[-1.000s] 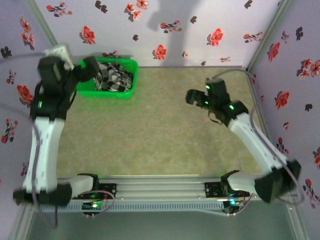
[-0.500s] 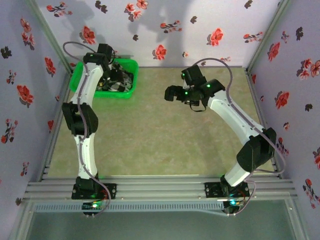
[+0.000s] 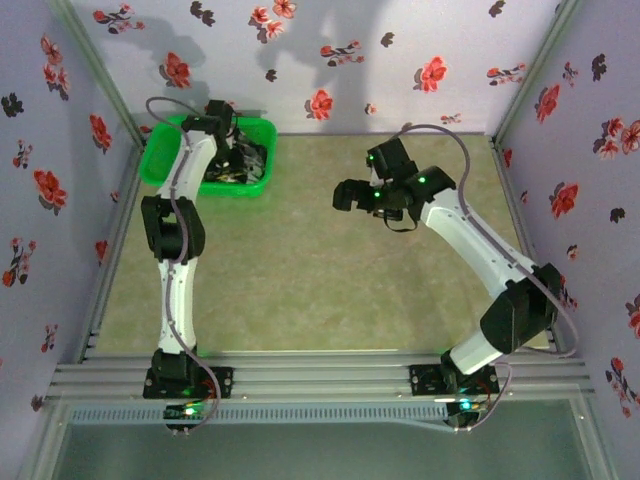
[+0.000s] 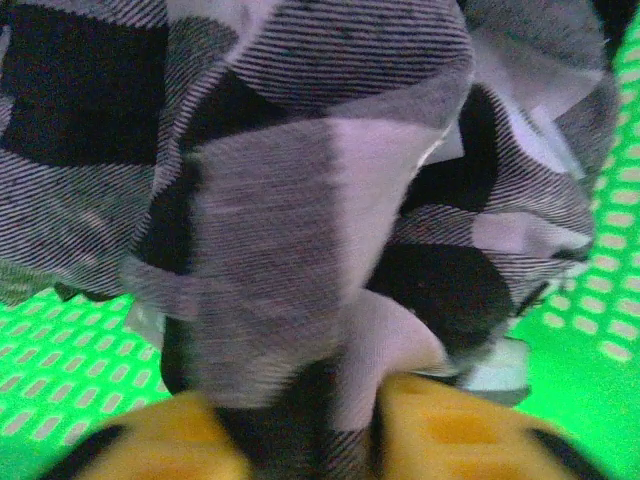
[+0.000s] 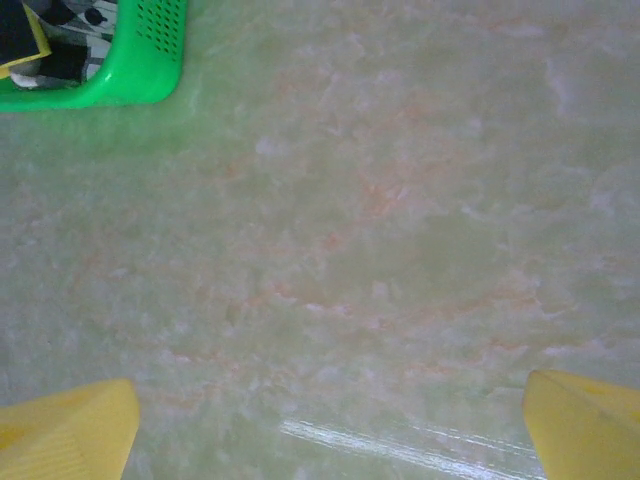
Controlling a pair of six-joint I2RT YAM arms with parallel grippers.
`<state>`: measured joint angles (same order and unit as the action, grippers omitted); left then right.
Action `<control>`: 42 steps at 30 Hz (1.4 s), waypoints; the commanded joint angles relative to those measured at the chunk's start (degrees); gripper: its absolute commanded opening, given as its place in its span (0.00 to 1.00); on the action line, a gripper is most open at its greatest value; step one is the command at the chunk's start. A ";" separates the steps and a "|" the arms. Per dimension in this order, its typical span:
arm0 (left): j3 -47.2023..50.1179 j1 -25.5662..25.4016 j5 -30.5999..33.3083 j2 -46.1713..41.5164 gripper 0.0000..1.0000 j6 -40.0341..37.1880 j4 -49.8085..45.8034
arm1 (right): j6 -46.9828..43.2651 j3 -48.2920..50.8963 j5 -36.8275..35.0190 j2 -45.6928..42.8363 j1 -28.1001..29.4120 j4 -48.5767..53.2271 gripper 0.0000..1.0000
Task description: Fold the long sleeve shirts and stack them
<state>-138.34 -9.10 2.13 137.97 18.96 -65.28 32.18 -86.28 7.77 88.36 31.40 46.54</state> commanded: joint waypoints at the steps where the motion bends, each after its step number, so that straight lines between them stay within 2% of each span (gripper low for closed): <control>1: -8.07 1.64 -3.88 -1.85 0.00 0.64 -0.07 | 0.43 0.51 -0.34 -2.74 -0.11 -1.25 0.99; 3: -10.12 1.39 -3.50 -7.69 0.00 1.07 2.10 | 0.60 1.54 -0.77 -3.85 -0.52 -2.17 0.99; 8: -4.01 -3.23 -1.90 -28.24 0.00 -2.94 17.02 | 1.98 5.78 -1.00 -6.89 -2.62 -5.68 0.99; 13: -2.84 -13.37 -0.02 -42.89 0.00 -9.73 21.88 | 3.20 9.47 -0.06 -10.25 -6.66 -7.89 0.99; 16: 1.00 -23.08 -1.08 -48.70 0.00 -14.91 26.47 | 4.12 11.67 1.15 -11.90 -10.32 -8.98 0.99; 18: 6.19 -28.99 -3.34 -50.53 0.00 -15.68 29.40 | 5.52 13.61 2.29 -13.36 -13.64 -9.89 0.99; 20: 12.85 -32.79 -2.97 -50.40 0.02 -14.89 31.54 | 6.72 15.72 3.31 -15.14 -16.88 -11.04 0.99; 24: 28.91 -35.44 -2.48 -46.96 0.02 -9.66 41.68 | 7.94 20.64 4.76 -19.09 -22.85 -13.26 0.99; 28: 36.03 -36.08 -3.67 -39.25 0.03 -2.24 50.76 | 8.00 24.67 6.71 -20.69 -26.90 -13.07 0.99; 29: 37.63 -36.03 -4.50 -37.53 0.14 -0.57 52.92 | 7.73 25.53 6.82 -21.06 -27.45 -12.69 0.99; 30: 38.50 -36.00 -5.32 -35.68 0.43 0.78 53.66 | 7.50 26.46 6.73 -21.55 -27.87 -12.30 0.99; 31: 38.66 -35.71 -5.44 -34.44 0.66 2.33 53.10 | 7.22 27.31 6.64 -21.96 -28.10 -11.88 0.99; 32: 39.30 -35.03 -4.68 -33.61 0.78 4.91 52.09 | 6.82 28.02 6.19 -22.52 -28.31 -11.28 0.99; 34: 42.59 -32.62 -4.32 -35.31 0.84 10.55 51.74 | 5.35 28.54 3.37 -23.43 -28.38 -8.00 0.99; 35: 45.48 -31.42 -4.31 -37.98 0.98 13.19 52.37 | 4.46 28.46 0.75 -23.78 -28.45 -5.16 0.99; 37: 49.93 -30.22 -4.06 -43.95 1.00 14.98 51.55 | 2.77 28.08 -4.58 -24.31 -28.54 0.60 0.99; 39: 51.96 -30.03 -4.25 -50.13 1.00 15.85 45.62 | 1.10 28.09 -7.49 -25.32 -28.59 5.06 0.99; 42: 56.08 -30.20 -9.53 -56.85 1.00 18.09 35.87 | 0.99 30.36 -3.05 -27.89 -28.13 7.82 1.00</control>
<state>-84.47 -38.22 -3.03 88.64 32.29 -22.55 35.35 -57.78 5.23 62.89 3.25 47.31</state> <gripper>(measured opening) 0.994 0.994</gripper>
